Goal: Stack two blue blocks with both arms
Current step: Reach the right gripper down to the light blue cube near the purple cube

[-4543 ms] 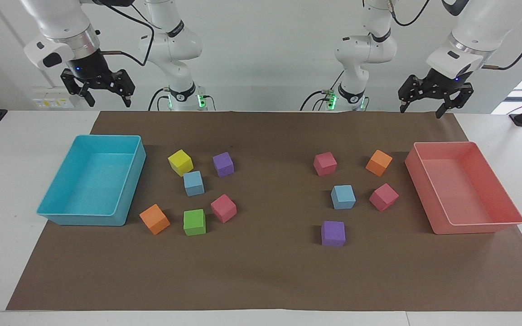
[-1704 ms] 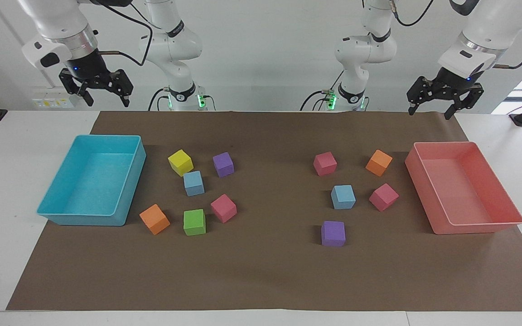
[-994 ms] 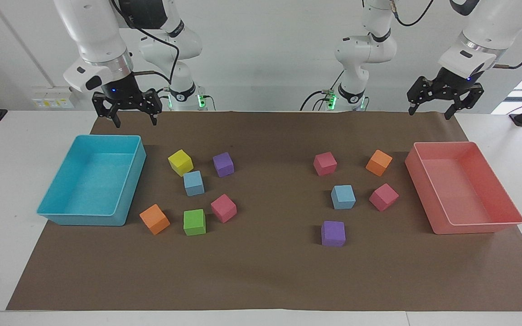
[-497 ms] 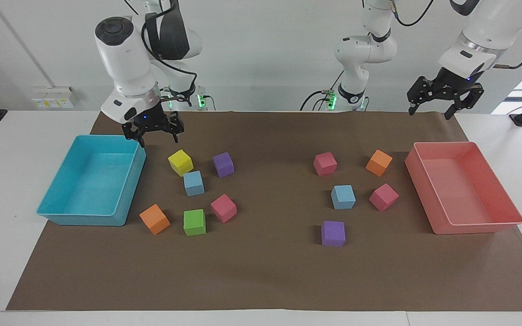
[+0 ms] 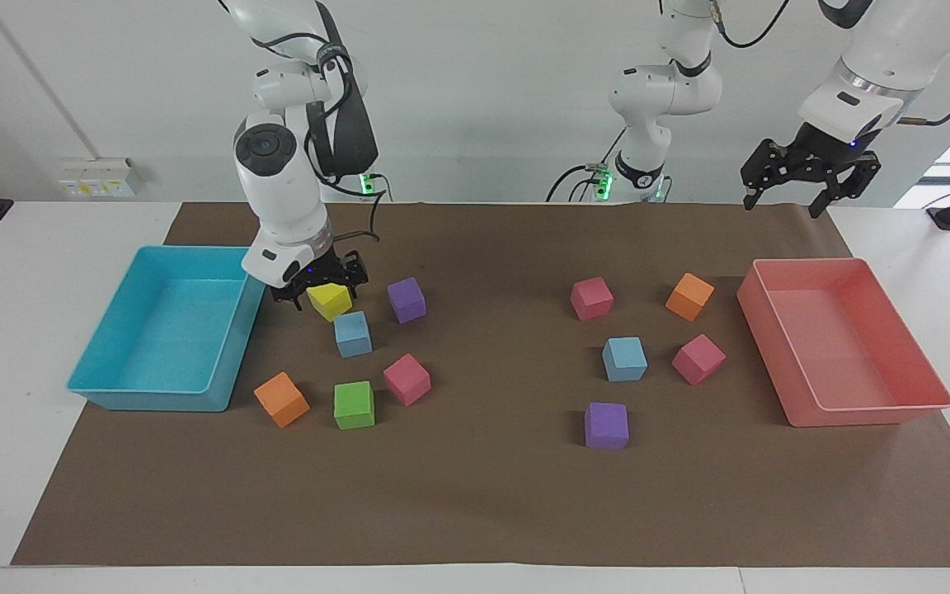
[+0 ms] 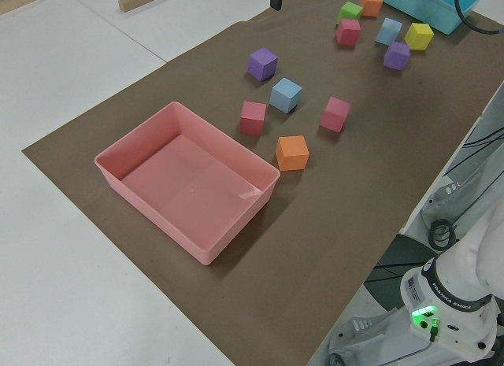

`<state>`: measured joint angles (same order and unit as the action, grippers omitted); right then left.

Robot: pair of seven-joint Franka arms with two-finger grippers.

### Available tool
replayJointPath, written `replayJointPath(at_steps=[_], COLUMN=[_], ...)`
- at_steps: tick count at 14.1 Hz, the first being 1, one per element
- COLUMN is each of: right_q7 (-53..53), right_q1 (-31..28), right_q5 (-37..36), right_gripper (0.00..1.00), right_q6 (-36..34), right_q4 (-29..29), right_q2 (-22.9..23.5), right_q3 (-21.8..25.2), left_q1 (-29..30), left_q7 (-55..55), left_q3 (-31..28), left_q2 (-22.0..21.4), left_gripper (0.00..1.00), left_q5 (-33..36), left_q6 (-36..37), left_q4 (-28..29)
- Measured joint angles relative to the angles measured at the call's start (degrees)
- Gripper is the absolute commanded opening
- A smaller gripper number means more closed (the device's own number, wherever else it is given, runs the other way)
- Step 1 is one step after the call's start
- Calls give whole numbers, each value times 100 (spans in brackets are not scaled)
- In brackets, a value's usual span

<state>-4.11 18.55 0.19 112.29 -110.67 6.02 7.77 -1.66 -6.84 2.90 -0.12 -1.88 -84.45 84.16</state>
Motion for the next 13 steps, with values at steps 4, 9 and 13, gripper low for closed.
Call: replayJointPath(at_steps=[4, 9, 13], right_q7=[161, 355, 405], right_q1=[39, 65, 135], right_q5=[62, 247, 287], right_gripper=[100, 100, 100], right_q6=[447, 997, 1238], right_q4=[-319, -550, -584], right_q2=[194, 533, 784], right_q3=[-1, -1, -2], left_q1=[0, 64, 65], left_q7=[0, 0, 0], left_q3=[0, -5, -4], left_q2=[0, 0, 0], left_gripper=[100, 100, 100], left_q5=[0, 0, 0], left_q6=[1, 1, 2], left_q4=[0, 0, 0])
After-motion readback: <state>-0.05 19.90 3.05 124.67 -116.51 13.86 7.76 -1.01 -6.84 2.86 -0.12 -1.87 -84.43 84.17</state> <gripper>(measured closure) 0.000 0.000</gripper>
